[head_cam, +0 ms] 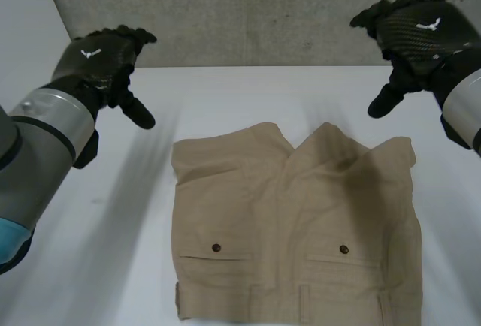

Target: Fold the shorts.

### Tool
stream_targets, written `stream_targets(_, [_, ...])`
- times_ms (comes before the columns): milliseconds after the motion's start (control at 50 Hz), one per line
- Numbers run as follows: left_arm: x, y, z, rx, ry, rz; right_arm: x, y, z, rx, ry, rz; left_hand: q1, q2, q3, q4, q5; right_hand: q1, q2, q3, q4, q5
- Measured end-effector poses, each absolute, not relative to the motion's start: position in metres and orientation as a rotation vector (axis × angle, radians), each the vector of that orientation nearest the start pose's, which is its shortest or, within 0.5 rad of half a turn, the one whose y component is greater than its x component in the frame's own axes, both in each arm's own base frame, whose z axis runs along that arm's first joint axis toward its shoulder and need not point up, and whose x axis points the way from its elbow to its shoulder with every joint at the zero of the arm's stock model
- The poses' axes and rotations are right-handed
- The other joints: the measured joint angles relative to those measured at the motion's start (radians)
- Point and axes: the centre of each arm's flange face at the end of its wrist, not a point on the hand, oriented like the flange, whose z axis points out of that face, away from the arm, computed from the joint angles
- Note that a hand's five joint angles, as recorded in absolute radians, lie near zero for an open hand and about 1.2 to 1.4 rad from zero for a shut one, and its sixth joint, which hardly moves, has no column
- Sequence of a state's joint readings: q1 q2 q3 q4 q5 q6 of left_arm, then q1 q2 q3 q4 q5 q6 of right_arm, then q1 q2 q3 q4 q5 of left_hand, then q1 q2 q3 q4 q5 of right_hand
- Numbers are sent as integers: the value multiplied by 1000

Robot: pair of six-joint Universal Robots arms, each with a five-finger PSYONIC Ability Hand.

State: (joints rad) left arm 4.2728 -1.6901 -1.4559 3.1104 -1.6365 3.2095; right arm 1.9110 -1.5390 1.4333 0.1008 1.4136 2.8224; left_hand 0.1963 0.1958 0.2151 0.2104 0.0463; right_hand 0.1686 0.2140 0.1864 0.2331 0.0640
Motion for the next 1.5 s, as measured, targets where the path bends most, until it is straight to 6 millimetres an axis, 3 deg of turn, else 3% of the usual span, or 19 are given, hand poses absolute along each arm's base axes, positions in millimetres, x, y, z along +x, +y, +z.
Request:
stream_targets(140, [-261, -249, 286, 592, 2408, -2234, 253, -252, 303, -1059, 1972, -1996, 0, 0, 0, 0, 0, 0, 0, 0, 0, 0])
stream_targets(280, [-275, -239, 272, 691, 2438, -2188, 255, -255, 280, -1291, 1976, -1891, 0, 0, 0, 0, 0, 0, 0, 0, 0, 0])
stream_targets(420, [-280, -222, 254, 763, 2491, -2115, 229, -277, 264, -1341, 2102, -1865, 0, 0, 0, 0, 0, 0, 0, 0, 0, 0])
stream_targets(580, [-280, -194, 224, 854, 2586, -1971, 186, -313, 229, -1263, 2310, -1820, 1, 1, 0, 0, 0, 0, 0, 0, 0, 0])
stream_targets(820, [-271, -151, 192, 950, 2655, -1773, 167, -343, 189, -1411, 2373, -1799, 3, 2, 0, 1, 0, 0, 0, 0, 0, 0])
stream_targets(1200, [-261, -106, 161, 1096, 2670, -1584, 169, -349, 186, -1344, 2353, -1870, 3, 17, 2, 3, 4, 0, 0, 0, 0, 0])
stream_targets(1500, [-269, -96, 154, 1171, 2663, -1579, 169, -345, 182, -1341, 2363, -1847, 79, 76, 54, 64, 55, 0, 0, 0, 0, 0])
